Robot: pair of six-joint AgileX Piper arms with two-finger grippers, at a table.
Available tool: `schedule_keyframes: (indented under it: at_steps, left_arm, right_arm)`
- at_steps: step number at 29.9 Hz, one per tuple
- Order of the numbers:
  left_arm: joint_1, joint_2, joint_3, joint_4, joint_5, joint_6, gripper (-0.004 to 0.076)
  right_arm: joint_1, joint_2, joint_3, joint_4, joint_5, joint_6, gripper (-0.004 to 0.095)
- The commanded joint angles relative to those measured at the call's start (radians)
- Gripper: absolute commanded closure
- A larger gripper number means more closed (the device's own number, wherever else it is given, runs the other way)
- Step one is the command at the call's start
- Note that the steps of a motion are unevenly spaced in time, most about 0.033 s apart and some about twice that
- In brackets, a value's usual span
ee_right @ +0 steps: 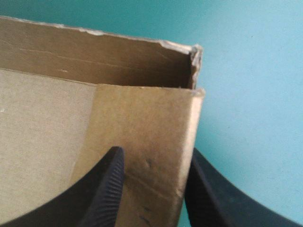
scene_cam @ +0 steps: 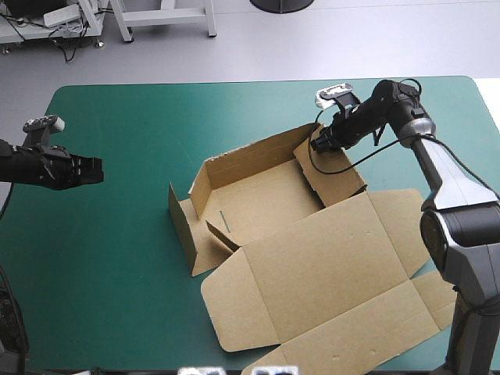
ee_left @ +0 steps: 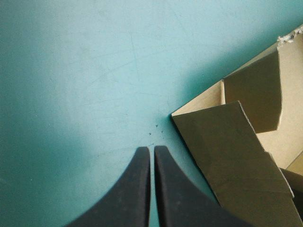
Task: Fold the box
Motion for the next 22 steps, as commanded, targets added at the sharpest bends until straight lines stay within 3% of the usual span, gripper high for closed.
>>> schedule_keyframes:
  at_steps: [1, 8, 13, 22]
  left_arm:
    - [-0.001, -0.034, -0.032, -0.060, 0.023, -0.001, 0.0711]
    - [-0.001, -0.034, -0.032, -0.060, 0.014, -0.001, 0.0711]
    - [-0.001, -0.034, -0.032, -0.058, 0.011, 0.002, 0.0711]
    - [-0.001, -0.034, -0.032, -0.058, 0.011, 0.003, 0.0713]
  right_arm:
    - [-0.003, -0.062, -0.101, 0.001, 0.034, -0.004, 0.0523]
    - [-0.003, -0.062, -0.283, -0.091, 0.183, 0.038, 0.0524]
    - [-0.003, -0.109, -0.295, -0.151, 0.183, 0.225, 0.0525]
    - [-0.002, -0.205, -0.145, -0.150, 0.185, 0.223, 0.0526]
